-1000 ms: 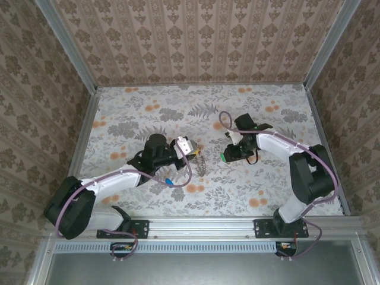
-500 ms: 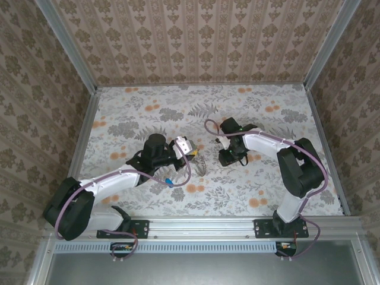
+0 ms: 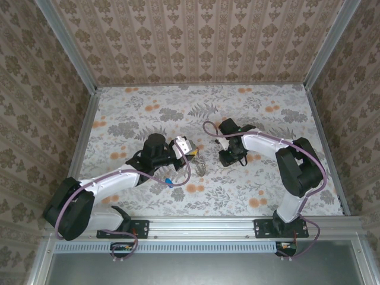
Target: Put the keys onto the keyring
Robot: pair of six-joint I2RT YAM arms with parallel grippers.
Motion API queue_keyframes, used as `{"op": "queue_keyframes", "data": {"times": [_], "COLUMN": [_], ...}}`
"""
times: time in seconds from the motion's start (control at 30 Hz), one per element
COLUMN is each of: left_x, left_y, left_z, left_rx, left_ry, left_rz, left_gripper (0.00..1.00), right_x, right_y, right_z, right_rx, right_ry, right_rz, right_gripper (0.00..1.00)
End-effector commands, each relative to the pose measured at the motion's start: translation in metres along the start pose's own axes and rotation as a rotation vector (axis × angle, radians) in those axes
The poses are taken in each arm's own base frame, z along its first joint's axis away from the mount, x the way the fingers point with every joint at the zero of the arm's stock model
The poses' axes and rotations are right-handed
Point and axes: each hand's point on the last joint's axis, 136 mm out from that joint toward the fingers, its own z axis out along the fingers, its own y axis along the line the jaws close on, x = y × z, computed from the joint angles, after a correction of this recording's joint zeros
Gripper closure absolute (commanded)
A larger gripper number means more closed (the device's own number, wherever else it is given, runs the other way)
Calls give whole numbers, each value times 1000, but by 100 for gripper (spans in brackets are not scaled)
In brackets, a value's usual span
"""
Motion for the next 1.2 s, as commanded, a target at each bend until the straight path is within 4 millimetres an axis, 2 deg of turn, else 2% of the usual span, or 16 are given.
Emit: {"op": "queue_keyframes", "data": {"times": [0.0,0.23,0.63,0.8,1.07,1.17], "left_x": [-30,-30,-32,-32,-32,-32], "left_y": [7,6,6,4,2,2], "left_z": [-6,-6,-6,-4,1,3], "left_rx": [-10,-4,2,12,38,49], "left_ry": [-80,-81,-85,-85,-87,-88], "left_rz": [27,26,24,20,10,4], "left_gripper": [100,100,100,100,100,100], "right_x": [-1,0,-3,-4,-6,-11], "right_y": [10,-2,-7,-10,-11,-8], "right_z": [3,8,1,0,-2,-13], "right_rx": [-37,34,39,28,-14,-56], "right_ry": [8,24,-24,-36,-55,-104], "right_rz": [-12,-21,4,23,56,72], "right_gripper": [66,67,84,94,99,100]}}
